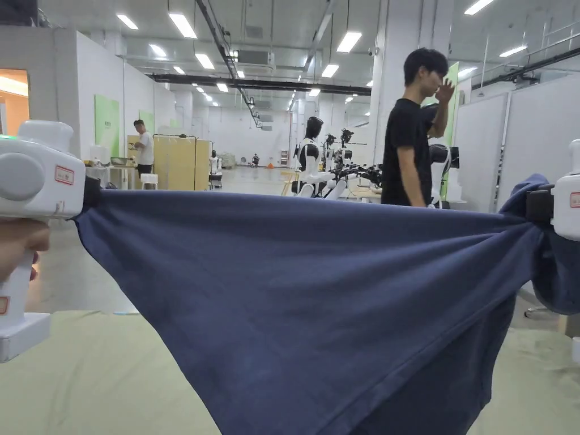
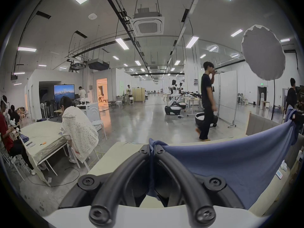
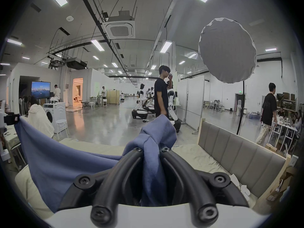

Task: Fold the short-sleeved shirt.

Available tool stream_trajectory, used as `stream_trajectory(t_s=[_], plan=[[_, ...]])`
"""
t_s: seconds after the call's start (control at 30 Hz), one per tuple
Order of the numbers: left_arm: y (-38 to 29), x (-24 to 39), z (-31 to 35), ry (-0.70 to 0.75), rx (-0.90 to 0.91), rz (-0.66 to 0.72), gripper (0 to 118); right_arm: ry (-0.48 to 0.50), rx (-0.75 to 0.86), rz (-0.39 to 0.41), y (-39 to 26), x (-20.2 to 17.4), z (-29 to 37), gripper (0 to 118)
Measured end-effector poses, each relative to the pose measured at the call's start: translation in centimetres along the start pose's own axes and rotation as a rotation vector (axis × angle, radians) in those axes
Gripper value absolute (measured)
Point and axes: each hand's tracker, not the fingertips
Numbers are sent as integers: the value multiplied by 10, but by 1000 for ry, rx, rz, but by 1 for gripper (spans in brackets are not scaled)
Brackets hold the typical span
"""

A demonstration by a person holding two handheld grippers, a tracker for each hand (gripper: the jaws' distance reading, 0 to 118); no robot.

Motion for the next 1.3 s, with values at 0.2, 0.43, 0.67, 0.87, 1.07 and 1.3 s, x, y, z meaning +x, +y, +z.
stream_trajectory(t_s=[0.2,0.43,0.67,0.87,1.07,1.3], plan=[[-15,31,-63,105,106,-77,1,-28,-10,27,-6,-16,-87,14],[-25,58,-158,122,75,-51,1,-95,19,42,-2,-29,-183,14],[-79,88,-232,159,71,-11,1,-138,50,32,-43,-47,-258,14],[-149,103,-277,179,-16,-30,1,-177,16,87,-137,-59,-306,14],[-221,112,-285,169,-110,-53,1,-173,-83,91,-233,-69,-307,14],[-287,118,-246,85,-208,-97,1,-162,-165,57,-298,-58,-256,14]])
